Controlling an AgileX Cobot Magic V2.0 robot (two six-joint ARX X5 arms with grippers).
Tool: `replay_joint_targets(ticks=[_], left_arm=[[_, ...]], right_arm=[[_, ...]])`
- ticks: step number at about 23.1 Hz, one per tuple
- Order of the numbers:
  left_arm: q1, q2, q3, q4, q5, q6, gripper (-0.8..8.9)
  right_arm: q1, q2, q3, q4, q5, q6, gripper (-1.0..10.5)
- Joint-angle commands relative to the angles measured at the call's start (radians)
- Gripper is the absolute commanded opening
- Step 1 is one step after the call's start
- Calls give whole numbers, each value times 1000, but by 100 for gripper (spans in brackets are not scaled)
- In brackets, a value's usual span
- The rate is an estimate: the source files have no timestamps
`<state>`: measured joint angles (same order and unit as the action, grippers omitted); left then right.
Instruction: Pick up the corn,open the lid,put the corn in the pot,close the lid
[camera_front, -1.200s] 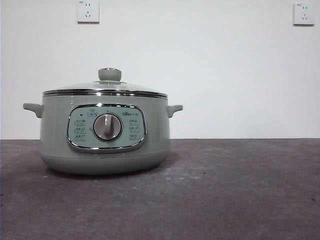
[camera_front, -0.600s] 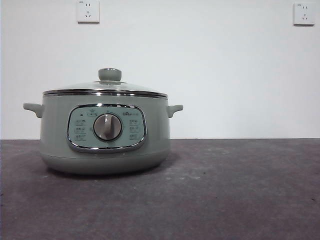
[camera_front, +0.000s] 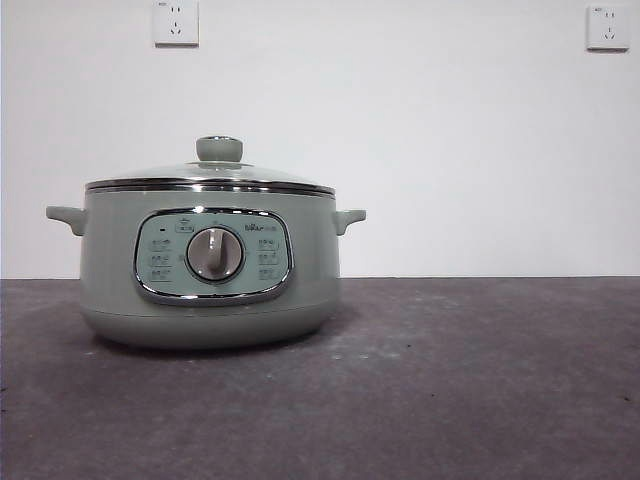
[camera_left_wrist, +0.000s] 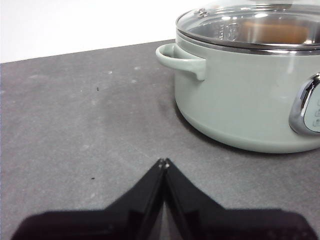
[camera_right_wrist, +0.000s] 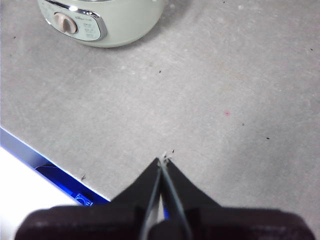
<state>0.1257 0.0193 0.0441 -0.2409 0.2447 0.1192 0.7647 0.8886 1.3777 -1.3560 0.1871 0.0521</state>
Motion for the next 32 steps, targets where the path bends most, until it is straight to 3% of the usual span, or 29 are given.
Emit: replay_joint_targets(ticks=[1,8,9,12,14,16,18,21,32], left_arm=[[3,3,-11,10,-3,-5,-4],[3,3,-11,10,-3,-5,-4],[3,3,-11,10,-3,-5,-4],[3,3,-11,10,-3,-5,-4],[3,3,-11,10,-3,-5,-4],[3,3,-11,10,-3,-5,-4],[3,3,-11,10,-3,-4,-4],[3,3,-11,10,-3,-5,-4],[3,3,-11,10,-3,-4,-4]], right_arm=[[1,0,-8,-27,4,-1,1],[-15,-6,-8,-27,11,-6,1],[-42,-26,-8,-27,27,-51,1],[-211,-106,-12,111,-6,-79,1],[-369,-185,-42,317,-122,-84,1],[-517,-262,-102,468,-185,-121,1],[-632,-333,-208,604,-208,-163,1],[-750,-453,-453,813,-245,-163,1],[-792,-733,-1088,1188,-243,-124,1]])
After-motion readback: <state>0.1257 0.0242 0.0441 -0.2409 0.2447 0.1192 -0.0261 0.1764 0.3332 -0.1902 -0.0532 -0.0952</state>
